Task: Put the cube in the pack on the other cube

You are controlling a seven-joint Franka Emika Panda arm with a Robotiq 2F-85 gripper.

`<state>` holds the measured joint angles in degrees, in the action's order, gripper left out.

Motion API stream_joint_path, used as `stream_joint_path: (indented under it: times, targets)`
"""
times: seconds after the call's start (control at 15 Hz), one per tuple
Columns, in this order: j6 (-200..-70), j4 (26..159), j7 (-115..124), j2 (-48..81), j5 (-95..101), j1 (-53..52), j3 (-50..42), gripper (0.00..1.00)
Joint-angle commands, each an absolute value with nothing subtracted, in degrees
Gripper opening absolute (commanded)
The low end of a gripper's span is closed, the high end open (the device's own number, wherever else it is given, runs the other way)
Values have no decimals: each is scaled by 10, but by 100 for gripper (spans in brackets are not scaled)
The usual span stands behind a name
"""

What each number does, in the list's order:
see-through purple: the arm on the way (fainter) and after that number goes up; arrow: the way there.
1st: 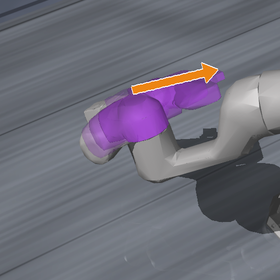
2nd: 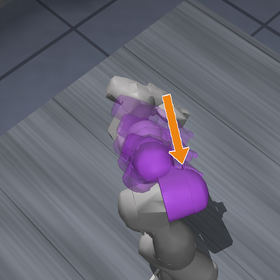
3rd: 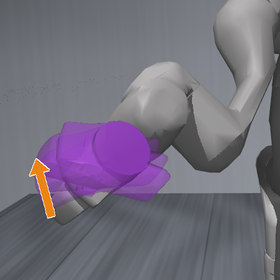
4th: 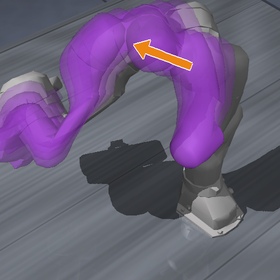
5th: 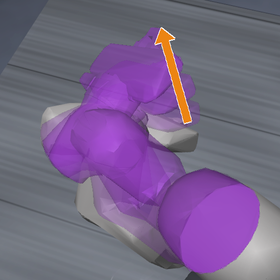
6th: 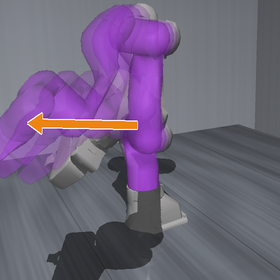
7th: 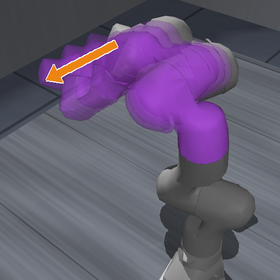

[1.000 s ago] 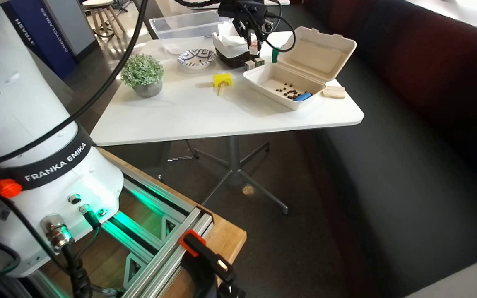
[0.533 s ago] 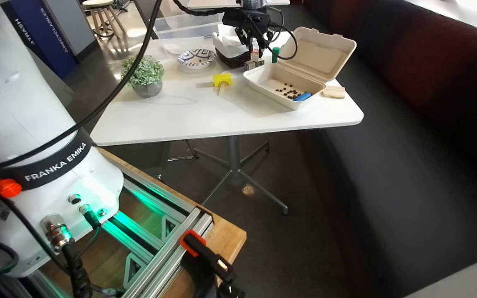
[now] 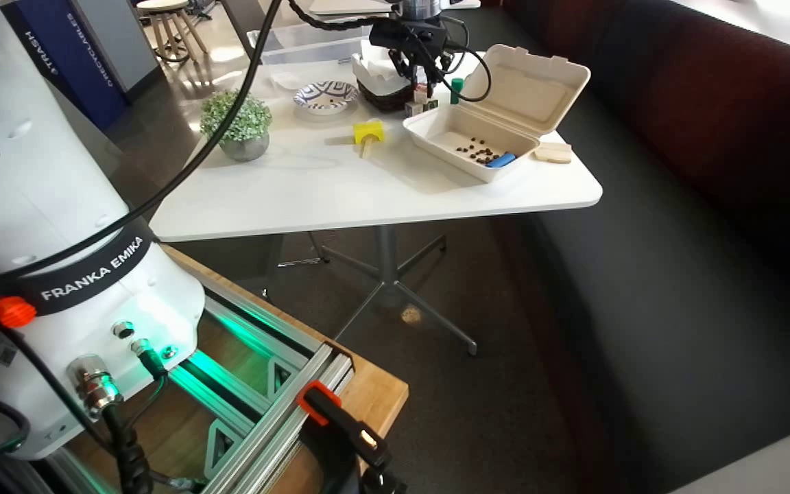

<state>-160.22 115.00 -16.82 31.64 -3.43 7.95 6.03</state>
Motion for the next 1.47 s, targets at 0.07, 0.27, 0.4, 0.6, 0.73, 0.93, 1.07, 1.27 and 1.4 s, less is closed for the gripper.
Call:
stream_joint_path:
  times: [0.07,0.27,0.4,0.6,0.73,0.93,1.07,1.27,1.4]
  targets:
    - [-1580,1129,-171,329,-29,82,64,60]
    - [-1566,1132,-161,317,-28,77,60,81]
    - [-1533,1137,-144,302,-22,66,48,96]
    - [-1478,1144,-119,273,-5,47,26,100]
    - [-1460,1147,-100,249,18,32,8,100]
    - [-1452,1150,-78,210,53,15,-7,100]
    - [-1442,1152,-58,186,71,4,-11,100]
    - [-1412,1155,-29,148,104,-10,-18,100]
    - [-1392,1165,-31,126,83,-5,-6,100]
